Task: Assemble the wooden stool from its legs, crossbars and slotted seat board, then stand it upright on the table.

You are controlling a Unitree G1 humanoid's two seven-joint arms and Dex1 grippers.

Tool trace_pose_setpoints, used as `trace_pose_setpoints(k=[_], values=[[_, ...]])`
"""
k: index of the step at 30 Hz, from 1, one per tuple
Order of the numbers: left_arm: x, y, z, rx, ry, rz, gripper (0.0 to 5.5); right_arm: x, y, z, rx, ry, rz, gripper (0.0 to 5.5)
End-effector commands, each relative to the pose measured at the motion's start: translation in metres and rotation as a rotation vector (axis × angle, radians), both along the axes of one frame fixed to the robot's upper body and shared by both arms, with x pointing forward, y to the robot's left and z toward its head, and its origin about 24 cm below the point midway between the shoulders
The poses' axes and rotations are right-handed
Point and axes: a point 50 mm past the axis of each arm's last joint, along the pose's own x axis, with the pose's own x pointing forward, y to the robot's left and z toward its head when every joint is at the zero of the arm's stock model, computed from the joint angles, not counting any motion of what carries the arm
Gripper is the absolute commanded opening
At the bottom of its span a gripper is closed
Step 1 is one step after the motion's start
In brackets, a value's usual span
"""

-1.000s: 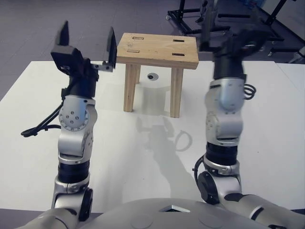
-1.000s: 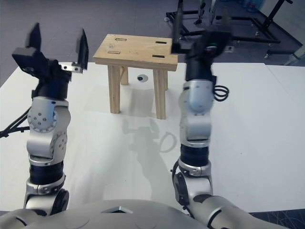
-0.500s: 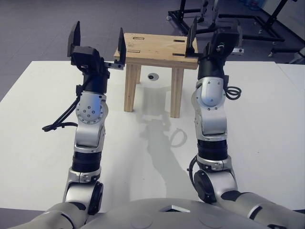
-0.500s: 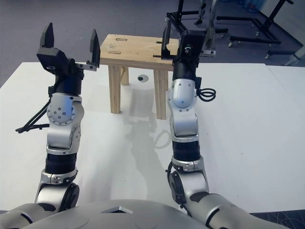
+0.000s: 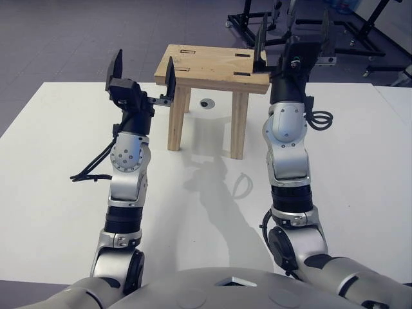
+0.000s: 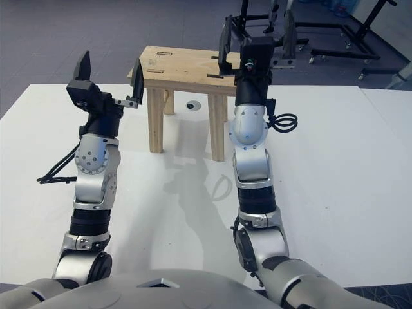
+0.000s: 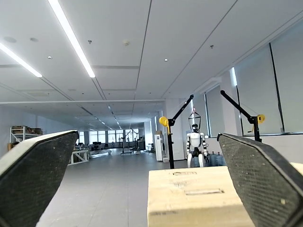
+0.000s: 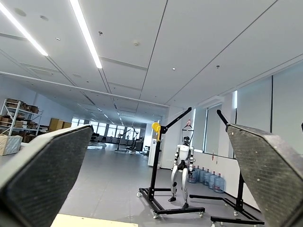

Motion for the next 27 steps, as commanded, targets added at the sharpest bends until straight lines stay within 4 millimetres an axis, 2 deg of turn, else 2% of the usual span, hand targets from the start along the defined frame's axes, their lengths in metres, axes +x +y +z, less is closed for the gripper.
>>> trace_pose_setpoints(k=[1,6,17,21,24,27], values=[[0.002,-0.005,-0.005,0.023,-0.005,-0.006,5.40,0.005,0.003,0.007,-0.015,-0.025,0.018,5.14],[0.005,-0.001,-0.004,0.044,-0.022,0.016,5.40,0.005,0.001,0.009,0.012,-0.044,0.015,5.14],[0.005,-0.008,0.003,0.082,0.005,-0.001,5.40,-0.004,0.013,-0.013,0.080,0.011,0.089,5.14],[0.009,-0.006,0.014,0.071,-0.020,0.089,5.40,-0.007,0.009,-0.023,0.097,0.046,0.092,5.14],[0.011,-0.001,0.024,0.064,-0.048,0.253,5.40,-0.014,0.000,-0.044,0.139,0.113,0.042,5.14],[0.009,-0.005,0.031,0.061,-0.074,0.289,5.40,-0.021,0.008,-0.044,0.101,0.108,0.056,5.14]])
